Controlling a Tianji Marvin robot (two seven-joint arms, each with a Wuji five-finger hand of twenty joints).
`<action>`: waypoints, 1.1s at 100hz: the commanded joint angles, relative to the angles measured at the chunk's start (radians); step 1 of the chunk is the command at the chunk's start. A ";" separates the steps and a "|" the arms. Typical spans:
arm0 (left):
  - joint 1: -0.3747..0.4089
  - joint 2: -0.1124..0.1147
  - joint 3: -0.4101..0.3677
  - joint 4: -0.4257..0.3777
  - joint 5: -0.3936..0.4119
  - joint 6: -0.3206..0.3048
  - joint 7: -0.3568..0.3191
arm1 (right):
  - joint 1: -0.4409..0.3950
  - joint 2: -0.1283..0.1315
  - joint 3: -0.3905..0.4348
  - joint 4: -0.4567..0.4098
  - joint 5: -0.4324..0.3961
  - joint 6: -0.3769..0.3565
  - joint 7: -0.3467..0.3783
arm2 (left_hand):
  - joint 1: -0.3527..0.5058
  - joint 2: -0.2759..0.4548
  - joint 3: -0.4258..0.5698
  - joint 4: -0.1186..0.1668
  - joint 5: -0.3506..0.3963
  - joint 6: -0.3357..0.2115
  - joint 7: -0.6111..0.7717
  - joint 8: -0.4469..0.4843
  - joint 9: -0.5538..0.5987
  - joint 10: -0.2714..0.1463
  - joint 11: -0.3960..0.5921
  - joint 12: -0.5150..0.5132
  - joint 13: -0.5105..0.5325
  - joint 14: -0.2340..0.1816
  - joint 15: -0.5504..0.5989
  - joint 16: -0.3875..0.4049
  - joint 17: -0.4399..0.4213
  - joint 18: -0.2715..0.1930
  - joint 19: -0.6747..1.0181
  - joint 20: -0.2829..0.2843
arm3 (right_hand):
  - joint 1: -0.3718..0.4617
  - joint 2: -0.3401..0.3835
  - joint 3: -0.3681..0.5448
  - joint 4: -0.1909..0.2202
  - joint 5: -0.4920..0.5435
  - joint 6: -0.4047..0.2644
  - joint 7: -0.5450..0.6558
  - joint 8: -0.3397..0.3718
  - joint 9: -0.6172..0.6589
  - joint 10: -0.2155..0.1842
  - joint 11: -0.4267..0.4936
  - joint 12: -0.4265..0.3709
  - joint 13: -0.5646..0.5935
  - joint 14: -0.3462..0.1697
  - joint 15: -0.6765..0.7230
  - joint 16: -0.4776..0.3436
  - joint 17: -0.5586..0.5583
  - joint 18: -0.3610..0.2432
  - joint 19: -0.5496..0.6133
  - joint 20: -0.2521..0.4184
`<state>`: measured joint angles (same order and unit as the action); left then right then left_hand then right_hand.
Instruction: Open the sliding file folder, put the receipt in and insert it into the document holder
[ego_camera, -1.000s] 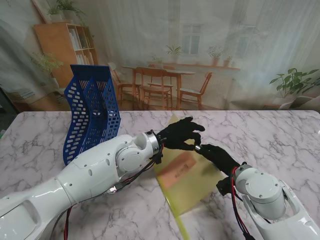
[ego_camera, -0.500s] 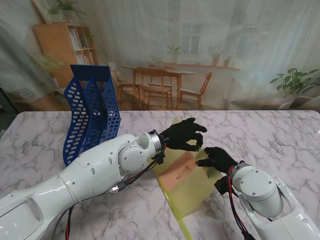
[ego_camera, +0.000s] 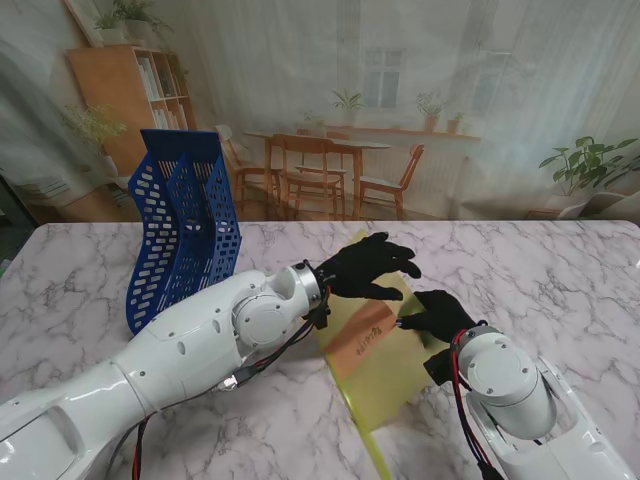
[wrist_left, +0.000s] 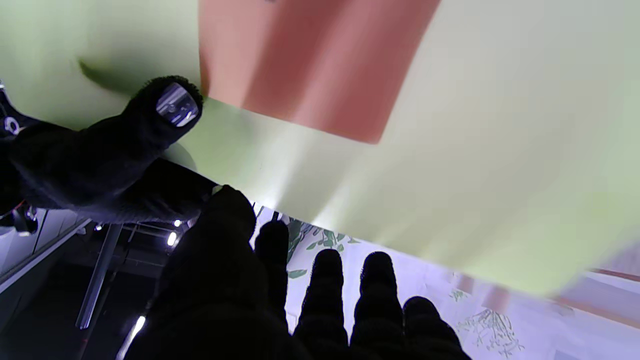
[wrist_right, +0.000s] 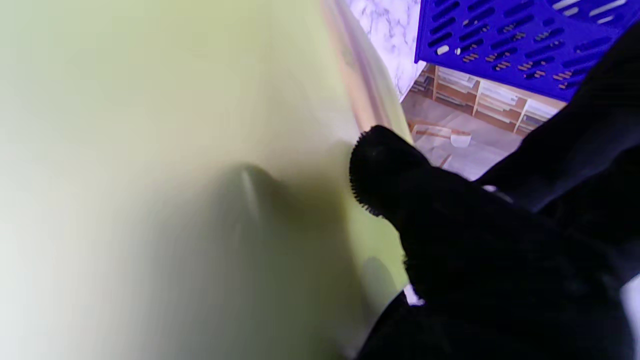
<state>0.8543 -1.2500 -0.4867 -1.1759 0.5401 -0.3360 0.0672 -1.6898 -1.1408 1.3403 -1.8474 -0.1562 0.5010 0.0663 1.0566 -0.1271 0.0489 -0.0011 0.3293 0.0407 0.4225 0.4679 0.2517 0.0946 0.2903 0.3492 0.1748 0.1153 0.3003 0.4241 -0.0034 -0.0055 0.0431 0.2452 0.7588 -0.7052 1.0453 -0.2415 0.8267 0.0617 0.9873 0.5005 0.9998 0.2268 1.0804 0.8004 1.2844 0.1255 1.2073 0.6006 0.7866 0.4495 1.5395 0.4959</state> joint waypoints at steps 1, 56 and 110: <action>0.009 0.018 -0.014 -0.028 0.011 -0.005 -0.007 | -0.011 -0.009 0.007 -0.011 -0.003 -0.006 -0.007 | -0.007 0.034 -0.033 0.018 -0.058 -0.012 -0.061 -0.035 -0.046 0.009 -0.032 -0.030 0.003 0.013 -0.025 -0.020 0.006 0.016 0.022 0.023 | 0.065 0.041 0.083 -0.004 0.004 -0.121 0.100 0.067 -0.017 -0.012 0.066 0.030 0.029 -0.029 0.064 0.005 0.013 0.022 0.047 -0.009; 0.248 0.135 -0.294 -0.207 0.141 0.019 -0.080 | -0.096 -0.019 0.122 -0.112 0.042 -0.174 -0.061 | -0.071 0.111 -0.061 0.009 0.098 0.178 0.026 0.068 0.276 0.107 0.116 0.084 0.368 0.151 0.250 0.174 0.237 0.145 1.061 0.360 | 0.067 0.059 0.078 -0.006 -0.012 -0.133 0.114 0.089 -0.027 -0.025 0.063 0.049 0.029 -0.038 0.057 -0.002 0.011 0.017 0.044 -0.009; 0.273 0.170 -0.291 -0.187 -0.077 0.133 -0.348 | -0.187 -0.012 0.248 -0.227 0.124 -0.358 -0.028 | -0.384 0.067 -0.080 -0.023 0.219 0.261 -0.168 -0.110 0.343 0.214 -0.097 -0.105 0.441 0.255 0.155 0.067 0.366 0.250 1.000 0.241 | 0.066 0.069 0.065 -0.004 -0.018 -0.142 0.113 0.090 -0.030 -0.031 0.057 0.056 0.029 -0.044 0.048 -0.005 0.007 0.005 0.038 -0.012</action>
<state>1.1326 -1.0794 -0.7918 -1.3817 0.4938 -0.2193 -0.2400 -1.8677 -1.1553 1.5837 -2.0606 -0.0387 0.1489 0.0323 0.7432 -0.0414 0.0034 0.0009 0.6232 0.2691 0.3544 0.4097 0.6911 0.2830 0.2586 0.3064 0.6661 0.3324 0.5074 0.5253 0.3881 0.2660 1.1081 0.5210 0.7590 -0.6962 1.0455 -0.2451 0.8023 0.0617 1.0036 0.5516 0.9875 0.2184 1.0829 0.8400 1.2844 0.1255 1.2074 0.6005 0.7866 0.4507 1.5396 0.4906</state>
